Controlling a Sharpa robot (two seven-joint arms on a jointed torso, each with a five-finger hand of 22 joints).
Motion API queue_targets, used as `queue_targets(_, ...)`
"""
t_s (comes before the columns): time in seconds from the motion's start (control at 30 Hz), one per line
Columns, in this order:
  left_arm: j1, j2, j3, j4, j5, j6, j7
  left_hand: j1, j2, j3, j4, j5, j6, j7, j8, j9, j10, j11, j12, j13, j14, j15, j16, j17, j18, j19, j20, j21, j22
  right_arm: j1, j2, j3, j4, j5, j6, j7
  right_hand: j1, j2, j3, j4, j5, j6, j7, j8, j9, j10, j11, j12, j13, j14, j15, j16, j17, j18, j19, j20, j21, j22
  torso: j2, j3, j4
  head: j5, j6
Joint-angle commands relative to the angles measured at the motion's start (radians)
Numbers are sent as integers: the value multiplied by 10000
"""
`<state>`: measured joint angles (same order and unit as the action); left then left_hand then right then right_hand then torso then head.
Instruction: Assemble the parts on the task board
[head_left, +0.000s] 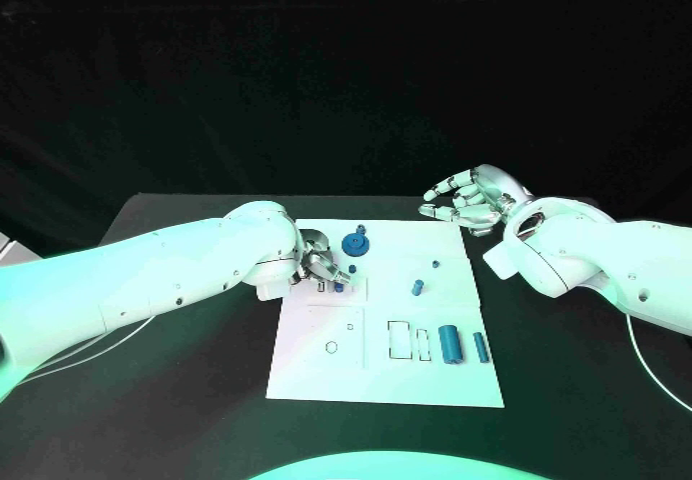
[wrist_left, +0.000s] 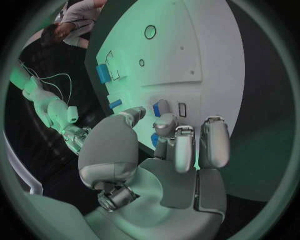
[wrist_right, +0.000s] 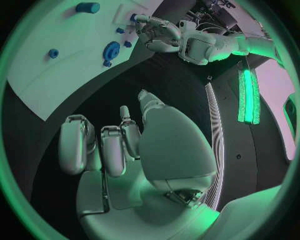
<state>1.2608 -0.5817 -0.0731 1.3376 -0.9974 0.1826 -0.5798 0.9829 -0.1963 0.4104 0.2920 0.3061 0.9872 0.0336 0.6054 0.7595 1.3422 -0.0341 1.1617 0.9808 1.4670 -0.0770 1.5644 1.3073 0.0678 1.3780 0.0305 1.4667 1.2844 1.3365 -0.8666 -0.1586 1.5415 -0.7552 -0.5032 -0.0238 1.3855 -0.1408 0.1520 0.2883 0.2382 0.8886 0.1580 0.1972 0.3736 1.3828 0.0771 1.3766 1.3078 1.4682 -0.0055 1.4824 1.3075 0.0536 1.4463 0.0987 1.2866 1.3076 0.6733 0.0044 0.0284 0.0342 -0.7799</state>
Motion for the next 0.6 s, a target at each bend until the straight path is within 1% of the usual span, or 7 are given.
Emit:
queue_targets(0.03, 33, -62, 80, 163, -199, -131, -68, 48, 43, -91, -2, -109, 49, 4, -52, -13, 78, 1, 15, -20, 1038, -79, 64, 2635, -60, 41, -11, -67, 5, -12, -7, 1, 15, -95, 146, 45, -48, -64, 23, -28, 38, -71, -10, 49, 14, -11, -45, -7, 775, 510, 5, -54, 584, 143, 38, -18, -42, 350, 5, -4, -1, -17, 48)
queue_targets(0.2, 108, -241, 303, 420, -164, -228, -120, 36, 8, -186, -2, -210, 17, 10, -54, -10, 5, 6, -99, -187, 1038, -82, 64, 2635, -62, 52, -11, -62, 20, -26, -10, 1, 7, -101, 148, 43, -48, -65, 23, -28, 35, -71, -10, 50, 14, -28, -45, -24, 759, 503, 5, -68, 553, 149, 28, -19, -70, 329, -3, 7, -1, 18, 93)
queue_targets(0.27, 149, -300, 392, 493, -109, -242, -131, 52, -29, -271, -4, -234, -135, 52, -108, -19, -162, 34, -331, -510, 1034, -70, 57, 2620, -61, 50, -6, -64, 18, -30, -7, 1, 1, -102, 149, 42, -48, -65, 23, -28, 35, -71, -10, 50, 14, -28, -45, -24, 759, 503, 5, -68, 553, 149, 28, -19, -70, 329, -7, 6, 1, 22, 118)
queue_targets(0.37, 300, -424, 554, 576, -11, -84, -184, 73, -37, -377, 1, -241, -316, 116, -192, -43, -271, 87, -431, -656, 1005, -32, 16, 2523, -48, 6, 15, -92, -44, -37, -4, 1, -11, -103, 149, 41, -51, -67, 22, -26, 31, -70, -10, 53, 15, -27, -45, -23, 758, 498, 4, -78, 534, 151, 25, -19, -79, 322, -6, 4, 4, 34, 156)
queue_targets(0.47, 462, -506, 631, 478, 26, 93, -190, 114, 4, -524, 1, -271, -706, 276, -422, -129, -491, 223, -557, -831, 957, 82, -52, 2371, 3, -180, 85, -210, -296, -40, -10, 1, -16, -104, 147, 38, -51, -67, 22, -26, 31, -70, -10, 53, 15, -27, -45, -23, 758, 498, 4, -78, 534, 151, 25, -19, -79, 322, 1, 13, 6, 42, 173)
queue_targets(0.57, 636, -521, 673, 162, 65, 157, -74, 493, 75, -621, -12, -228, -1078, 505, -773, -295, -940, 436, -832, -1191, 874, 267, -165, 2128, 84, -472, 235, -405, -683, -42, -22, 1, -16, -104, 135, 35, -51, -67, 22, -26, 31, -70, -10, 53, 15, -27, -45, -23, 758, 498, 4, -78, 534, 151, 25, -19, -79, 322, 8, 20, 17, 56, 200)
queue_targets(0.6, 699, -498, 684, -14, 105, 130, 0, 529, 92, -637, -7, -224, -1107, 528, -816, -319, -1008, 457, -889, -1275, 866, 290, -175, 2107, 95, -505, 255, -428, -727, -42, -25, 1, -17, -104, 132, 35, -51, -67, 22, -26, 31, -70, -10, 53, 15, -27, -45, -23, 758, 498, 4, -78, 534, 151, 25, -19, -79, 322, 9, 18, 15, 60, 201)
